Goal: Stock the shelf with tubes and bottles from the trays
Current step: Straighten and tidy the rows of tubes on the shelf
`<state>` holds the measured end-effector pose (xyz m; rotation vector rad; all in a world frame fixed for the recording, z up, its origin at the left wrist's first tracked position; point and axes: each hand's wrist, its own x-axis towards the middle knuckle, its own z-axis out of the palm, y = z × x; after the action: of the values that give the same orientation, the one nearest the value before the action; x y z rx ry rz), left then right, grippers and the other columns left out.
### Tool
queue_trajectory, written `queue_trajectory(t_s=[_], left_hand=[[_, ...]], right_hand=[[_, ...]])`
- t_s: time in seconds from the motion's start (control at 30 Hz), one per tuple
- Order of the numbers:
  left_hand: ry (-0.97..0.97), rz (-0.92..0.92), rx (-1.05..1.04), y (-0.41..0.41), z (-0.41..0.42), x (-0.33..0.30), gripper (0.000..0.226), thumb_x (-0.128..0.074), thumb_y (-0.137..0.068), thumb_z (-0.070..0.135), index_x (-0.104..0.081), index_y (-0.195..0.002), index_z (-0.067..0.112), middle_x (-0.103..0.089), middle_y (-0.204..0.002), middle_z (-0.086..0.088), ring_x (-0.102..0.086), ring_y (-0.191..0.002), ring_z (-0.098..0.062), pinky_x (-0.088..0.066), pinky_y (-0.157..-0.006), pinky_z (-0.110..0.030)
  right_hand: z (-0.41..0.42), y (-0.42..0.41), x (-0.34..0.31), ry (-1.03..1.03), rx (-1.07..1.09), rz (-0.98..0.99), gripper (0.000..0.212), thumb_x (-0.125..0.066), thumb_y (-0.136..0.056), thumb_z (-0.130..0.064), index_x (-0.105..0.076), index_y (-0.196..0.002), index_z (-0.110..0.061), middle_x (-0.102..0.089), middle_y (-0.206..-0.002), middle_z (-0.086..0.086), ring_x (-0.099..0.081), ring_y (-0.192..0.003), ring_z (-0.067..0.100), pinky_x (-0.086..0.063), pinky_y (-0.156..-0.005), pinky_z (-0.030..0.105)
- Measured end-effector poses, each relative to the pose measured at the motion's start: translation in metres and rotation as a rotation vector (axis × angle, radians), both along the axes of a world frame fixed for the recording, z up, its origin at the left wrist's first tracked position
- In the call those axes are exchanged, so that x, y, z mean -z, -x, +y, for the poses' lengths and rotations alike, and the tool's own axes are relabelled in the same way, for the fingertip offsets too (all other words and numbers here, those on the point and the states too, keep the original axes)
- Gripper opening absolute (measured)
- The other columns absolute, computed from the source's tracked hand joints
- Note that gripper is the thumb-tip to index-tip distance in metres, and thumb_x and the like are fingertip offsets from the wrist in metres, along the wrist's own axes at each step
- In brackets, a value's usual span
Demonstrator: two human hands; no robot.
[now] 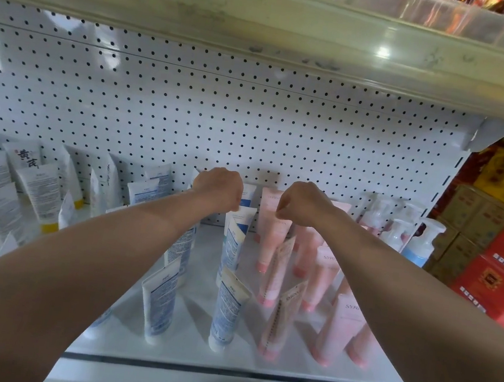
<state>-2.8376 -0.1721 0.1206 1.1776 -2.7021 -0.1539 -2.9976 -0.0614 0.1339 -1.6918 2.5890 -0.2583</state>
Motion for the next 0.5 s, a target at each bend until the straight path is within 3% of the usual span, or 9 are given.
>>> queue_trajectory(t_s=[0.2,0.3,0.4,0.5], left_hand=[[-0.008,-0.004,-0.037,0.000,0.004,0.002,0.005,-0.067,-0.083,0.021,-0.068,-0.080,0.018,-0.065,-0.083,0.000,-0.058,-0.084,-0.022,-0.043,-0.065,-0.029],[0.027,-0.010,-0.051,0.000,0.005,-0.001,0.026,-0.068,-0.084,0.036,-0.058,-0.070,0.017,-0.058,-0.077,0.000,-0.048,-0.085,-0.022,-0.042,-0.065,-0.031],[0.058,0.040,-0.031,-0.004,0.010,-0.008,0.042,-0.068,-0.085,0.047,-0.050,-0.062,0.017,-0.051,-0.069,0.001,-0.048,-0.088,-0.023,-0.040,-0.068,-0.032],[0.061,0.053,-0.018,-0.011,0.020,-0.013,0.048,-0.066,-0.082,0.058,-0.048,-0.067,0.016,-0.050,-0.072,0.001,-0.049,-0.094,-0.024,-0.040,-0.069,-0.033]], right_hand=[[0.002,-0.002,0.001,0.010,0.012,0.000,0.011,-0.070,-0.087,-0.028,-0.077,-0.094,-0.024,-0.072,-0.098,-0.003,-0.063,-0.095,0.017,-0.053,-0.073,0.029],[0.003,-0.002,0.000,0.038,0.025,0.002,0.007,-0.070,-0.086,-0.033,-0.074,-0.086,-0.027,-0.072,-0.099,-0.005,-0.061,-0.101,0.016,-0.052,-0.075,0.030],[0.009,-0.003,-0.006,0.070,0.059,0.004,0.012,-0.069,-0.086,-0.035,-0.074,-0.082,-0.024,-0.071,-0.089,-0.002,-0.063,-0.094,0.018,-0.047,-0.067,0.026],[0.017,-0.009,-0.011,0.092,0.104,-0.002,0.030,-0.071,-0.083,-0.041,-0.065,-0.067,-0.016,-0.066,-0.075,0.001,-0.064,-0.085,0.022,-0.042,-0.058,0.025]])
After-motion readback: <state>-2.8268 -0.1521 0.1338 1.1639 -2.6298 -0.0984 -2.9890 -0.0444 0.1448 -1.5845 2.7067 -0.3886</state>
